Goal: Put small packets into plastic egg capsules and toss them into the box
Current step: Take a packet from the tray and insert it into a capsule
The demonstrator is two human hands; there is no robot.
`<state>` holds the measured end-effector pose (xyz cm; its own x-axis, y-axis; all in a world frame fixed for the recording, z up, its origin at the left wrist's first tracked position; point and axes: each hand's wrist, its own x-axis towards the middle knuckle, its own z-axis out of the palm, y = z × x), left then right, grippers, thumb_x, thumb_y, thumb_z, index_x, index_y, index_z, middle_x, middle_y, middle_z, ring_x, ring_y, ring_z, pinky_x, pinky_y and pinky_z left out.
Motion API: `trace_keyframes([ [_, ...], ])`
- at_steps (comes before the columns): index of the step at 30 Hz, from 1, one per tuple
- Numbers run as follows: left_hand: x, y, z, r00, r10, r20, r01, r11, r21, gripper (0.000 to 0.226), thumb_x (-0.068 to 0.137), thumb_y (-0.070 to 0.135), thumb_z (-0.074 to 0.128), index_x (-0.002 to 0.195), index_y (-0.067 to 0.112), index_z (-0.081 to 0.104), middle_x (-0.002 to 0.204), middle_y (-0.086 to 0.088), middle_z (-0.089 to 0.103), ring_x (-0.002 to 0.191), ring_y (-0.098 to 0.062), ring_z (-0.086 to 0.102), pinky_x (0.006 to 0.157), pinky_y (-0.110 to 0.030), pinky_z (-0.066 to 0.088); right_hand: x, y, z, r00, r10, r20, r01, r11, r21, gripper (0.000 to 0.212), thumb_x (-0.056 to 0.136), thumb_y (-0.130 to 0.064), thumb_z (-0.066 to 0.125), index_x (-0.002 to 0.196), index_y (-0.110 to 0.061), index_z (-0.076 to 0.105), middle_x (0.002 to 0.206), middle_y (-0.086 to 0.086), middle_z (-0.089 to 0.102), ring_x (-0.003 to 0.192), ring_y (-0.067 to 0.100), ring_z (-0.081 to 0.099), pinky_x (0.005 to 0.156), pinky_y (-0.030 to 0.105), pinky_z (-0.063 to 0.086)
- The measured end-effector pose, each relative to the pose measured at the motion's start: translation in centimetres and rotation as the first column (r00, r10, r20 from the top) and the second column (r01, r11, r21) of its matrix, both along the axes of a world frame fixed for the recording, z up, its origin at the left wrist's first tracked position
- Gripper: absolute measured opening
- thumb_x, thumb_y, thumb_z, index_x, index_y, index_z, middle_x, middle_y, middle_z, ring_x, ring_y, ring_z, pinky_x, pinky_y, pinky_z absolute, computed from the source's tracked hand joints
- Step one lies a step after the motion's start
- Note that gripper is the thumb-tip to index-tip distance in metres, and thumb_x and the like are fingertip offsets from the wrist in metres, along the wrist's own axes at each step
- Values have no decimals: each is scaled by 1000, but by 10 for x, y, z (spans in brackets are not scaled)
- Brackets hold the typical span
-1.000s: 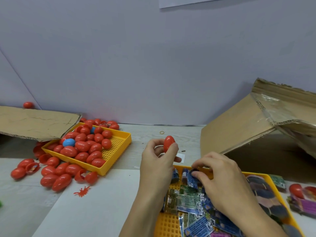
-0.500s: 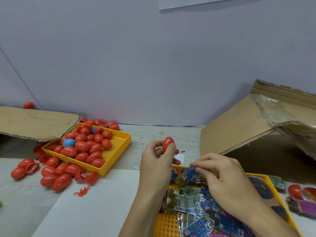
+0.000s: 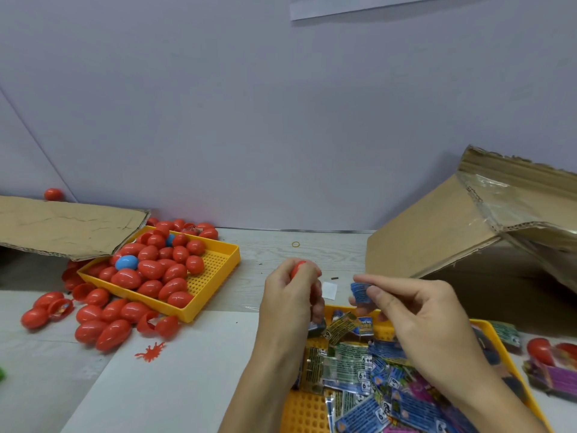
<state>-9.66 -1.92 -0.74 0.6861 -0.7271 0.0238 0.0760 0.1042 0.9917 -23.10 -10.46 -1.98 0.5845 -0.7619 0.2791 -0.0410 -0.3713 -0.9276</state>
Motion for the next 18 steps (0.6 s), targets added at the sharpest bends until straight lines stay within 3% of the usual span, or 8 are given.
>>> trace_keyframes([
  [2, -3, 0, 2, 997, -62, 40, 63, 998, -30, 24, 81, 29, 64, 63, 18, 53, 61, -6, 40, 49, -17, 38, 46, -27, 35, 1, 2, 1, 1000, 7, 9, -7, 1000, 23, 23, 90, -16, 61, 104, -32, 72, 73, -4, 74, 69, 18, 70, 66, 27, 57],
  [6, -6, 0, 3, 982, -108, 156, 108, 994, 7, 35, 71, 49, 78, 68, 19, 61, 53, 4, 41, 43, -13, 39, 44, -25, 37, 2, 1, 1, 997, 26, 68, -29, 999, 35, 24, 87, -15, 65, 107, -29, 68, 67, 1, 72, 71, 8, 71, 69, 17, 55],
  [9, -5, 1, 1, 965, -91, 245, 69, 993, 96, 17, 77, 36, 81, 85, 25, 72, 52, 13, 49, 45, -6, 45, 47, -19, 40, 2, 1, 2, 995, 49, 88, -52, 998, 26, 26, 83, -26, 64, 108, -31, 66, 71, -1, 73, 66, 10, 68, 66, 18, 54],
  [11, -5, 1, -2, 957, -103, 270, 74, 991, 116, 5, 82, 26, 78, 83, 24, 73, 53, 14, 53, 47, -2, 48, 49, -17, 40, 2, 1, 2, 994, 41, 98, -43, 999, 18, 29, 80, -33, 63, 109, -34, 64, 72, 0, 73, 67, 10, 67, 67, 20, 54],
  [15, -7, 1, -2, 953, -161, 257, 135, 984, 116, 11, 87, 24, 72, 76, 24, 72, 51, 15, 53, 48, -1, 47, 51, -19, 41, 2, -2, 0, 989, -18, 148, 13, 999, 35, 26, 83, -30, 63, 110, -33, 64, 72, 2, 72, 73, 14, 69, 69, 25, 54],
  [18, -7, 1, -1, 969, -162, 186, 148, 985, 84, 14, 88, 27, 71, 74, 24, 72, 49, 12, 49, 47, -6, 44, 52, -26, 40, 1, -3, -1, 988, 0, 157, -12, 997, 74, 20, 89, -21, 61, 105, -31, 68, 74, 3, 73, 73, 13, 69, 64, 18, 52],
])
